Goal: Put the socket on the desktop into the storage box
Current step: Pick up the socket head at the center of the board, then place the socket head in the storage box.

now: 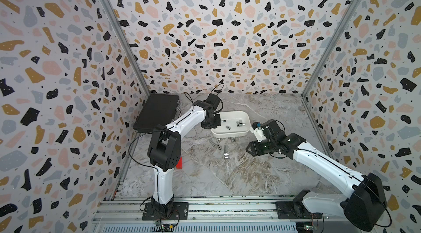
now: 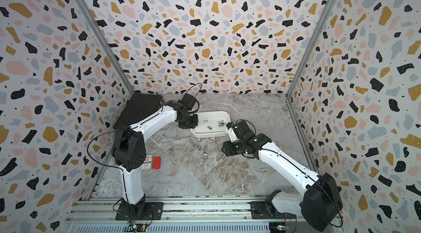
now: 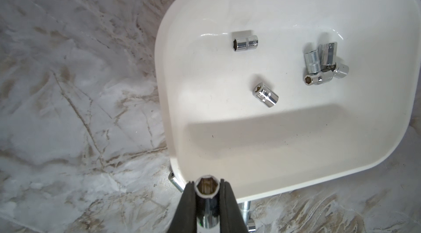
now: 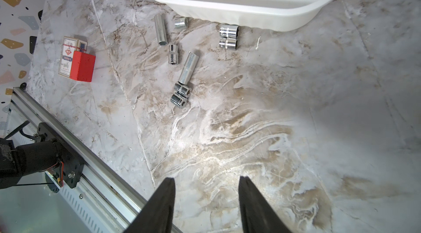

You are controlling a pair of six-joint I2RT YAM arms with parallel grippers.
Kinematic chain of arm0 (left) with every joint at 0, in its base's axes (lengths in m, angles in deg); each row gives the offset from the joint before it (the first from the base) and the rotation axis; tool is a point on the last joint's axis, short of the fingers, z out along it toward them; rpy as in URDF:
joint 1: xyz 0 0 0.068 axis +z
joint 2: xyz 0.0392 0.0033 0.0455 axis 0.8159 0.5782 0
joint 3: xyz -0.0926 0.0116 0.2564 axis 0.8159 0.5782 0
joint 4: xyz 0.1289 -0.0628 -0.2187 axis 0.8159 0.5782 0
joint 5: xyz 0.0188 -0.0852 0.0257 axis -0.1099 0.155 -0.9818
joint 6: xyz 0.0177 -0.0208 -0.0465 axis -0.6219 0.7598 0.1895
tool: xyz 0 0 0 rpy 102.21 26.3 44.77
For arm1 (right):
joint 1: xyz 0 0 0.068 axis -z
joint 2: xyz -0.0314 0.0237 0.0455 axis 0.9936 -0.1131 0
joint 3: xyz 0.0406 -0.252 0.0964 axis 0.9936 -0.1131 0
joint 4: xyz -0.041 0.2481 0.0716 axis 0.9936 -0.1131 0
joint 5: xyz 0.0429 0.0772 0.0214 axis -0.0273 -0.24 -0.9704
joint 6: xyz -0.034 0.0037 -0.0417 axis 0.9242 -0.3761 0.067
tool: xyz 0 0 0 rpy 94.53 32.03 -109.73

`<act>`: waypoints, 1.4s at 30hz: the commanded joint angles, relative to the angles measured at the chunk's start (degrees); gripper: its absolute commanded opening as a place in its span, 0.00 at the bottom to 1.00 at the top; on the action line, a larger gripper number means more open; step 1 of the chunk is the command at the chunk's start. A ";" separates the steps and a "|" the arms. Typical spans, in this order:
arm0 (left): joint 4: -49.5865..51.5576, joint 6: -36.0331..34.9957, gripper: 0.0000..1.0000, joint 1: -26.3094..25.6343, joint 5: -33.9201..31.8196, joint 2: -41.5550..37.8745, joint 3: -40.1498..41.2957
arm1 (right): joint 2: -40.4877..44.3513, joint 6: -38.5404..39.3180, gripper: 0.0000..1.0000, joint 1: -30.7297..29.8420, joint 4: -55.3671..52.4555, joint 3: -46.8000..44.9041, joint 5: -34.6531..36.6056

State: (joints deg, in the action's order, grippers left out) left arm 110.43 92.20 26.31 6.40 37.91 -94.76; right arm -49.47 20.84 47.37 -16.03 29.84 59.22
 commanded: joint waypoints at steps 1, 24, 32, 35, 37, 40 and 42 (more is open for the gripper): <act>1.49 -0.60 0.00 -0.47 0.65 1.62 -3.32 | 0.05 -0.33 0.50 -0.16 -1.26 2.45 0.53; 4.50 -1.36 0.00 -0.91 -0.20 12.96 -14.19 | 0.51 -1.28 0.50 -0.12 -0.67 0.78 0.53; 4.64 -1.47 0.08 -1.11 -0.31 14.00 -14.08 | 0.99 -1.46 0.50 -0.07 -0.67 0.30 0.79; 4.53 -1.33 0.22 -1.18 -0.40 13.89 -13.99 | 1.20 -1.54 0.50 -0.11 -0.66 0.16 0.88; 4.60 -1.39 0.27 -1.28 -0.60 13.70 -14.01 | 1.20 -1.54 0.50 -0.07 -0.68 0.09 0.88; 4.75 -1.54 0.29 -1.35 -0.99 12.92 -13.77 | 1.25 -1.70 0.50 -0.07 -0.67 0.03 0.97; 4.55 -1.65 0.31 -1.35 -1.04 12.26 -13.56 | 1.37 -1.72 0.51 -0.11 -0.67 0.06 1.01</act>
State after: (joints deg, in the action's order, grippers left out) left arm 114.30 91.50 25.29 6.27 51.14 -107.18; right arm -49.47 19.77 47.39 -16.00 29.82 59.61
